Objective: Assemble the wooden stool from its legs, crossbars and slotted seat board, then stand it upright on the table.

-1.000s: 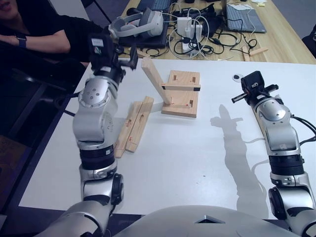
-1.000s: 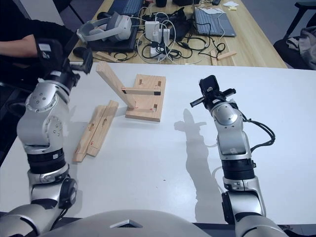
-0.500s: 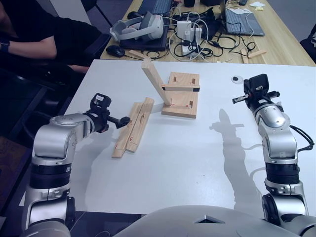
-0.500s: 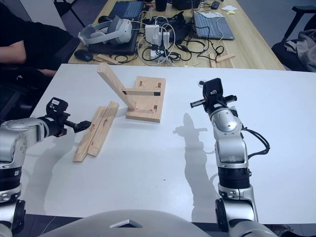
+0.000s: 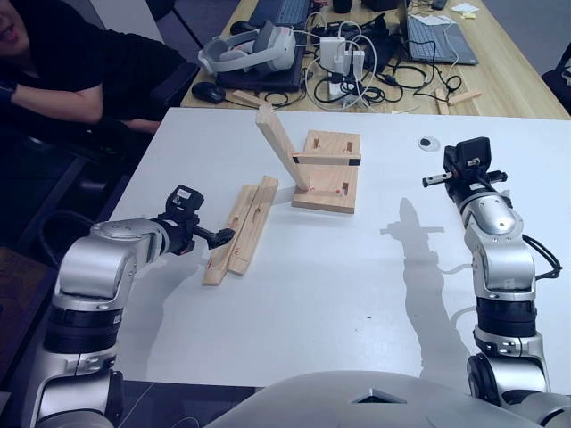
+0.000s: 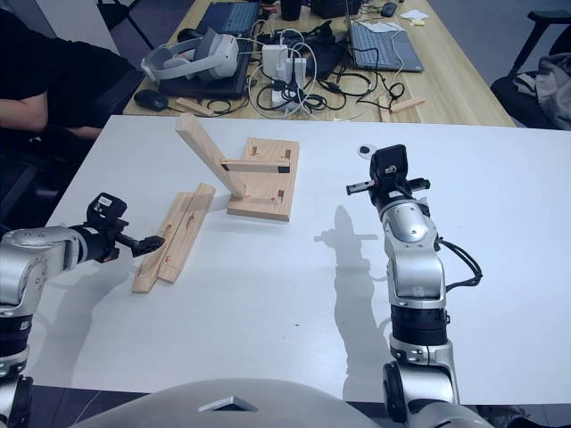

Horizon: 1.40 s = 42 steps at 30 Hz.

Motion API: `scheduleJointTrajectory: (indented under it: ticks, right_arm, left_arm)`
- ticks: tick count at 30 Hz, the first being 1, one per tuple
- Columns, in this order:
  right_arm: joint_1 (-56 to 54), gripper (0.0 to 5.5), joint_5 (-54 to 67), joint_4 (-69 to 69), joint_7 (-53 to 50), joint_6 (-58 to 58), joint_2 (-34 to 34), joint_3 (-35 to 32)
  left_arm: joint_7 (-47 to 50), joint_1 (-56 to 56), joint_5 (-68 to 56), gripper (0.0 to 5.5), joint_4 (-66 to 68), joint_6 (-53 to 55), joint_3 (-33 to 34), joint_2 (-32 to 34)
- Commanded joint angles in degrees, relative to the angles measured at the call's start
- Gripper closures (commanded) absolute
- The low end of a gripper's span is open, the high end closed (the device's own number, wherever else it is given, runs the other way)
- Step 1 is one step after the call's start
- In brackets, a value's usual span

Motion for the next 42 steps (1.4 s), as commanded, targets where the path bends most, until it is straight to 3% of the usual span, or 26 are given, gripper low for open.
scheduleJointTrajectory:
  ticks: [1, 26, 42]
  right_arm:
    - [0.72, 5.5, 1.92, -1.68, -0.84, 2.04, 0.8, -2.09]
    - [-0.26, 5.5, 5.75, -1.18, -2.79, 3.75, 1.95, -3.65]
    - [-1.5, 5.5, 9.32, -2.32, -5.88, 6.2, 5.02, -5.88]
  left_arm:
    - [-0.33, 1.49, 0.07, 0.52, -0.97, -0.33, -0.01, 1.39]
    - [-5.39, 3.52, 1.69, 0.52, 3.71, -5.89, -3.38, 5.79]
    - [-7.83, 3.4, 1.02, 0.52, 5.59, -2.88, -3.65, 7.79]
